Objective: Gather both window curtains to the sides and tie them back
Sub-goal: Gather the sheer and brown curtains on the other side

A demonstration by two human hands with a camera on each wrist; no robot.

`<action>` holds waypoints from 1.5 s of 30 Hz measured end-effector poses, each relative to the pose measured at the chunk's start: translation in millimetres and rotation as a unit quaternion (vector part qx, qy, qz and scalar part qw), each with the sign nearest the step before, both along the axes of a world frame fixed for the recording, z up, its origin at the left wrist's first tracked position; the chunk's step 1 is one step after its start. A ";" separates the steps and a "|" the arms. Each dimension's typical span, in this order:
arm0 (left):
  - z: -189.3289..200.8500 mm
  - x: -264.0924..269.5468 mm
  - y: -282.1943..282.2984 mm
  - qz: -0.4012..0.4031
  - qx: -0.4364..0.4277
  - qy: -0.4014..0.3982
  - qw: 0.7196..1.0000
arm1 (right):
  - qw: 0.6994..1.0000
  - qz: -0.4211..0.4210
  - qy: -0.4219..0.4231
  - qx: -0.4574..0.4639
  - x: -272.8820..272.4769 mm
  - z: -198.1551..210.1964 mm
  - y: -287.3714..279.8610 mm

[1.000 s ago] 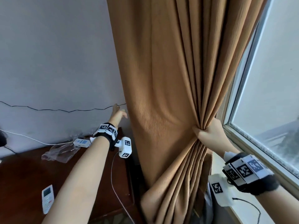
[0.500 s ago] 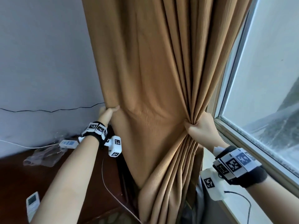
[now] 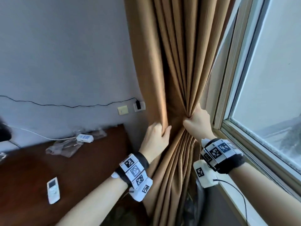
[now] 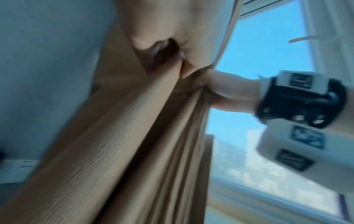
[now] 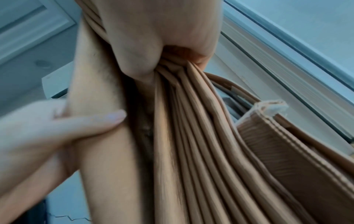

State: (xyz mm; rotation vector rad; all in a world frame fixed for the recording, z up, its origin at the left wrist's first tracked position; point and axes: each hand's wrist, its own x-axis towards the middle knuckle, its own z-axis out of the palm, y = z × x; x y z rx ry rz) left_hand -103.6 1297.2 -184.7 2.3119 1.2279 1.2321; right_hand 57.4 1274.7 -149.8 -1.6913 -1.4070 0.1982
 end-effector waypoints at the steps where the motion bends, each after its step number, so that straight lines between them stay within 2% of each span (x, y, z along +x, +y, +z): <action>1: 0.2 12.2 -6.0 -0.027 -0.016 0.008 0.999 | 1.000 0.000 0.003 -0.001 -1.4 0.3 -1.3; 5: 9.7 46.6 -20.8 -0.058 -0.068 0.031 0.995 | 1.000 -0.008 0.014 0.001 -5.5 0.8 -9.6; 9: 15.6 56.2 -28.5 -0.066 -0.104 0.060 0.991 | 0.997 0.011 0.070 -0.024 1.9 4.9 -16.1; 14: 13.1 60.6 -28.9 -0.069 -0.148 0.188 0.969 | 0.981 0.088 0.145 -0.094 8.6 14.5 -17.9; 15: 12.5 59.9 -27.0 -0.076 -0.156 0.192 0.966 | 0.981 0.096 0.138 -0.095 8.5 14.4 -18.7; 17: 12.6 55.0 -17.4 -0.109 -0.171 0.176 0.963 | 0.992 0.079 0.063 -0.080 12.2 10.2 -17.3; 19: 16.0 44.3 -0.3 -0.173 -0.222 0.123 0.952 | 0.997 0.043 -0.010 -0.057 19.5 4.3 -14.5; 21: 21.6 24.8 22.8 -0.193 -0.255 0.003 0.947 | 0.998 0.037 -0.016 -0.046 26.1 -0.5 -13.3; 23: 22.3 -0.3 55.6 -0.100 -0.201 -0.153 0.963 | 0.998 0.052 -0.005 -0.040 31.4 -4.8 -12.6; 24: 19.1 -11.8 73.3 -0.040 -0.182 -0.229 0.955 | 0.998 0.056 -0.002 -0.031 33.2 -6.0 -12.7; 25: 16.8 -22.1 88.5 0.007 -0.197 -0.296 0.935 | 0.998 0.058 -0.001 -0.021 34.5 -7.5 -12.7; 27: 12.4 -32.3 113.1 0.041 -0.314 -0.404 0.858 | 0.998 0.064 -0.012 -0.008 38.2 -10.4 -10.3; 28: 7.2 -34.5 125.0 0.023 -0.376 -0.437 0.817 | 0.997 0.069 -0.021 -0.002 39.8 -11.4 -9.1; 29: 5.5 -33.3 135.9 -0.003 -0.411 -0.456 0.789 | 0.997 0.072 -0.027 0.006 43.2 -11.7 -6.3; 30: 4.5 -32.3 142.8 -0.026 -0.425 -0.454 0.783 | 0.996 0.078 -0.032 0.015 45.0 -12.9 -5.9; 32: 6.0 -23.1 153.6 -0.087 -0.427 -0.416 0.798 | 0.995 0.086 -0.034 0.027 49.7 -15.4 -3.0; 34: 9.4 -10.8 159.2 -0.138 -0.438 -0.389 0.799 | 0.996 0.079 -0.028 0.025 52.7 -18.4 -0.1; 37: 12.7 5.3 163.3 -0.165 -0.457 -0.367 0.793 | 0.996 0.085 -0.026 0.031 52.1 -18.8 1.9; 39: 13.6 19.7 161.0 -0.153 -0.457 -0.365 0.797 | 0.995 0.088 -0.025 0.029 55.1 -20.5 3.5; 42: 6.7 24.0 164.6 -0.090 -0.400 -0.358 0.839 | 0.995 0.090 -0.023 0.027 57.6 -21.7 5.5; 45: -4.9 3.2 171.8 -0.010 -0.285 -0.352 0.892 | 0.996 0.086 -0.010 0.021 56.7 -19.7 5.1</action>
